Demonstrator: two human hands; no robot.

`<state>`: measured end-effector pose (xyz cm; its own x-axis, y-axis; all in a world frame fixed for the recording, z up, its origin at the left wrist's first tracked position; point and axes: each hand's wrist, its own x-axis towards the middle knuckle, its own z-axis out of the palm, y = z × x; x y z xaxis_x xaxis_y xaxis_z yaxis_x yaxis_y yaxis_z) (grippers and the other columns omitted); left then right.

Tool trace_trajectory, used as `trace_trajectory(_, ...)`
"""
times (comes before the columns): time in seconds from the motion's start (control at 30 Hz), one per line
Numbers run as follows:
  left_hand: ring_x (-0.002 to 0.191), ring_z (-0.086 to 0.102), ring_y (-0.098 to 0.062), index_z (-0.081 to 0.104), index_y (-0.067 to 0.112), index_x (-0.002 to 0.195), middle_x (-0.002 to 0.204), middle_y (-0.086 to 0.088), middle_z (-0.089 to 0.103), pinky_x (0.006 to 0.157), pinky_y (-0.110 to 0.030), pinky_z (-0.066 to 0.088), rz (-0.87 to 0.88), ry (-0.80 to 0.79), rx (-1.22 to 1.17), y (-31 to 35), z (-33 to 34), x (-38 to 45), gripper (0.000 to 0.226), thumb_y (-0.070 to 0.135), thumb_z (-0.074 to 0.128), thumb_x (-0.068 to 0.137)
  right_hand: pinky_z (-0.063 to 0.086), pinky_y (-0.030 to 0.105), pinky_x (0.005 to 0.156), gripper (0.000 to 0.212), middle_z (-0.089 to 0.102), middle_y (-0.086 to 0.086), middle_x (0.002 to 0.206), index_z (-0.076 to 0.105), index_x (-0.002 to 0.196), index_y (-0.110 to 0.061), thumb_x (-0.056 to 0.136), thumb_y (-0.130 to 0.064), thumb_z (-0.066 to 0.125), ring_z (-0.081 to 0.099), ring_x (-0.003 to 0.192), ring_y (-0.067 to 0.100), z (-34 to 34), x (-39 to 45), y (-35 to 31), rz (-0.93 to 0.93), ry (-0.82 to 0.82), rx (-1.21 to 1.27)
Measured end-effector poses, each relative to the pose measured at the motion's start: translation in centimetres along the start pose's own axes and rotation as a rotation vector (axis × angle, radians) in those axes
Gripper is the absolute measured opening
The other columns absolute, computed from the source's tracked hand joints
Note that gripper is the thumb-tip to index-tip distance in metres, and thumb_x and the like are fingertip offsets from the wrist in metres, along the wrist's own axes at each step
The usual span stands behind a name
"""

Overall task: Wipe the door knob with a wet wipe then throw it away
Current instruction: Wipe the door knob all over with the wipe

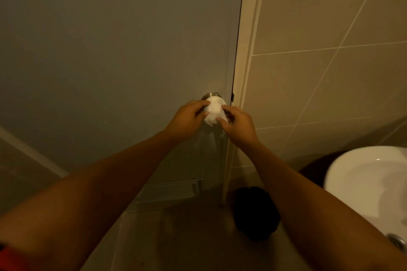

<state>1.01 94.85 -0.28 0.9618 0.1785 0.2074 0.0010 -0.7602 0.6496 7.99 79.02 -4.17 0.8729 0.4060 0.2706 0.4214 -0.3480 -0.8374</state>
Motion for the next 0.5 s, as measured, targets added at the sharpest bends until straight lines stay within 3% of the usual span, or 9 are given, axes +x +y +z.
trace_trajectory(0.07,0.112,0.06,-0.023,0.059,0.011,0.129,0.127,-0.011,0.06,0.096,-0.026,0.046,0.028,0.033,0.017,0.3,0.0,0.2,0.035,0.019,0.054,0.096,0.054,0.018,0.082,0.039,0.067,0.007,0.116,0.062,0.125,-0.011,0.088,-0.023,0.069,0.064,0.094,0.012,0.3,0.0,0.1,0.042,0.001,0.071)
trace_trajectory(0.13,0.108,0.06,-0.019,0.061,0.012,0.126,0.125,-0.009,0.06,0.092,-0.022,0.046,0.068,0.021,0.062,0.8,-0.1,0.5,0.033,0.019,0.057,0.094,0.059,0.033,0.087,0.036,0.071,0.005,0.11,0.064,0.121,-0.012,0.087,-0.024,0.069,0.068,0.094,0.014,0.5,0.0,0.1,0.09,0.001,0.175)
trace_trajectory(0.2,0.11,0.06,-0.019,0.06,0.014,0.127,0.126,-0.008,0.059,0.093,-0.023,0.049,0.056,0.007,0.064,0.9,0.0,0.5,0.037,0.018,0.061,0.091,0.058,0.036,0.089,0.035,0.071,0.003,0.106,0.064,0.119,-0.012,0.087,-0.024,0.069,0.068,0.093,0.013,0.5,0.0,0.0,0.089,-0.012,0.198)
trace_trajectory(0.27,0.111,0.061,-0.02,0.056,0.013,0.132,0.129,-0.009,0.059,0.094,-0.025,0.051,-0.017,0.016,-0.014,0.5,0.2,0.4,0.044,0.015,0.064,0.088,0.056,0.031,0.089,0.036,0.069,0.004,0.109,0.062,0.121,-0.011,0.088,-0.025,0.068,0.064,0.093,0.012,0.0,0.3,-0.4,0.028,-0.03,0.089)
trace_trajectory(0.4,0.097,0.065,-0.017,0.056,0.008,0.13,0.12,-0.012,0.066,0.078,-0.015,0.052,-0.203,0.087,-0.279,0.4,1.3,0.0,0.046,0.008,0.067,0.085,0.045,0.029,0.091,0.046,0.06,0.014,0.123,0.056,0.13,-0.009,0.089,-0.028,0.066,0.058,0.108,0.024,-1.5,2.0,-1.7,-0.182,-0.17,-0.289)
trace_trajectory(0.5,0.104,0.067,-0.027,0.059,0.004,0.127,0.116,-0.015,0.069,0.082,-0.025,0.057,-0.278,0.101,-0.428,0.1,2.1,-0.2,0.042,0.007,0.068,0.085,0.045,0.032,0.094,0.05,0.057,0.014,0.127,0.053,0.134,-0.01,0.089,-0.027,0.065,0.056,0.113,0.028,-2.0,2.8,-2.6,-0.241,-0.25,-0.407)
